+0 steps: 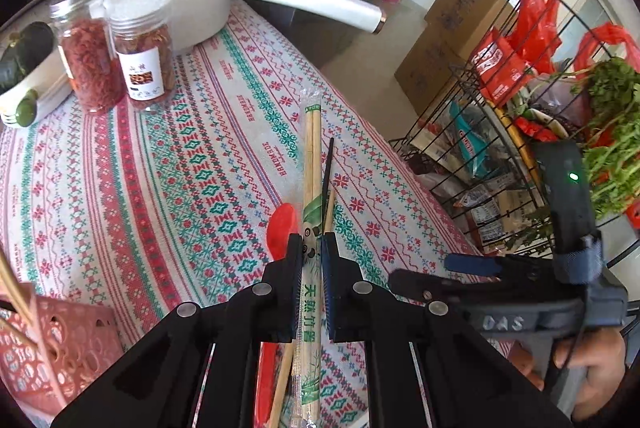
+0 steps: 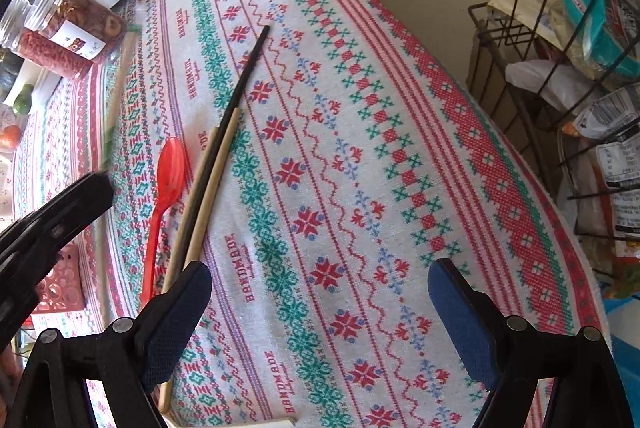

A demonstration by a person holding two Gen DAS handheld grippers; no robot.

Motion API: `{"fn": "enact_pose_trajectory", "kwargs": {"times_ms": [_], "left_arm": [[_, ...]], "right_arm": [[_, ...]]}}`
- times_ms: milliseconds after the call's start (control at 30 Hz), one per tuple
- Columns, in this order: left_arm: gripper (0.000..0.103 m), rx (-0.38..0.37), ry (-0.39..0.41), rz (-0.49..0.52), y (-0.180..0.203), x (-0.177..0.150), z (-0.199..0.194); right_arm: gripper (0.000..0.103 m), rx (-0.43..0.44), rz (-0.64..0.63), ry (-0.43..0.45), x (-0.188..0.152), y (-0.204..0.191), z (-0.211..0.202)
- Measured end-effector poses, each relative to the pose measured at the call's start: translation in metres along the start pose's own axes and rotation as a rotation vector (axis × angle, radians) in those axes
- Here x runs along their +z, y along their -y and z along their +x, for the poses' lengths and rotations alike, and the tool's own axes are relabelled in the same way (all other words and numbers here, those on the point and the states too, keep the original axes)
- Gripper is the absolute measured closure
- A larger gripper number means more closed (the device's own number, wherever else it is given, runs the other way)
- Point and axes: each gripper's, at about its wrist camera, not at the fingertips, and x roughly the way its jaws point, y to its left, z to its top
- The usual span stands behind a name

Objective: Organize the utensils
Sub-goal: 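Lift the wrapped chopsticks with left while right grasps a wooden chopstick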

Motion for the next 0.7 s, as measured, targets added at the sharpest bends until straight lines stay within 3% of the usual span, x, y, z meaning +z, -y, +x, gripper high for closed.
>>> {"fn": "enact_pose_trajectory", "kwargs": {"times_ms": [200,533,633,700], "left_arm": [[0.093,0.001,0.051,0.021,-0.014,-0.04,-0.053],[0.093,-0.044,0.093,-0.055,-0.051,-0.084,-0.097],[0.093,-0.038,0.067,-0.049,-0.056,-0.093,-0.096],[0.093,-0.029,0.007,-0.048,-0.059,-0.101,-0.086]], "right_arm": [[0.011,-0.02,-0.026,-0.023,0.002,-0.018,0.018],[0.013,-0.183,-0.131,0.0,-0.003,-0.061,0.044],[0.013,-0.197,-0.163,0.017,-0.007,-0.071,0.049],[0.014,-0.202,-0.177,0.034,-0.01,-0.078,0.05]]}}
